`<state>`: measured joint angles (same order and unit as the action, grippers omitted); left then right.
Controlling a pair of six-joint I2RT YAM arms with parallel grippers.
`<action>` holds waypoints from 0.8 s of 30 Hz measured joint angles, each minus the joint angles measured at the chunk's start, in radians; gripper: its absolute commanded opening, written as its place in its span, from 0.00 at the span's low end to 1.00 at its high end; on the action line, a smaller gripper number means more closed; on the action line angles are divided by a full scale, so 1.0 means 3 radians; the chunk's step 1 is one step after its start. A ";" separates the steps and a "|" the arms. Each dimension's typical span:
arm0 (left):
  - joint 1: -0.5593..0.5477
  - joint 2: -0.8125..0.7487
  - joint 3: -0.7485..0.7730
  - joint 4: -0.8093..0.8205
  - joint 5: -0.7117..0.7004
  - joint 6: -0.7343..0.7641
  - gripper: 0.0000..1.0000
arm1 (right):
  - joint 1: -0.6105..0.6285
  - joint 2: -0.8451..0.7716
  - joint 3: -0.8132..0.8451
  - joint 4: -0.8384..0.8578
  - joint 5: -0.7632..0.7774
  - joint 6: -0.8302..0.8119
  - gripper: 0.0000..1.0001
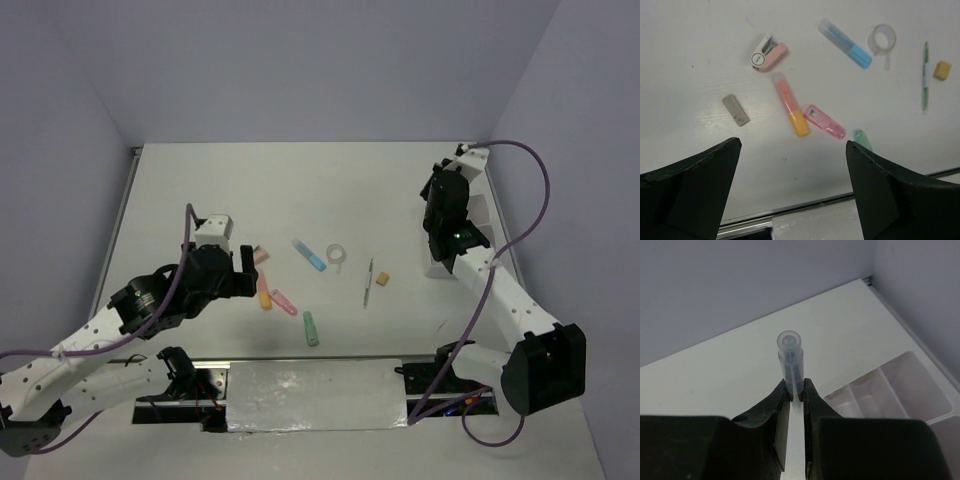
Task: Sort the stationery into containers
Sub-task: Place the pen in the storage box.
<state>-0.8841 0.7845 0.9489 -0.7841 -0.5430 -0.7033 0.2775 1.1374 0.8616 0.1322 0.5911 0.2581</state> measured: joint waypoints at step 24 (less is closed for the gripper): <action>0.0079 0.0169 -0.0118 0.0175 0.0699 0.0483 0.99 | -0.1151 0.0659 0.0791 -0.0914 0.0023 -0.0042 0.06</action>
<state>-0.8604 0.8352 0.9134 -0.7315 -0.3332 -0.5583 -0.0677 1.3350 1.0988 -0.1421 0.5980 0.2455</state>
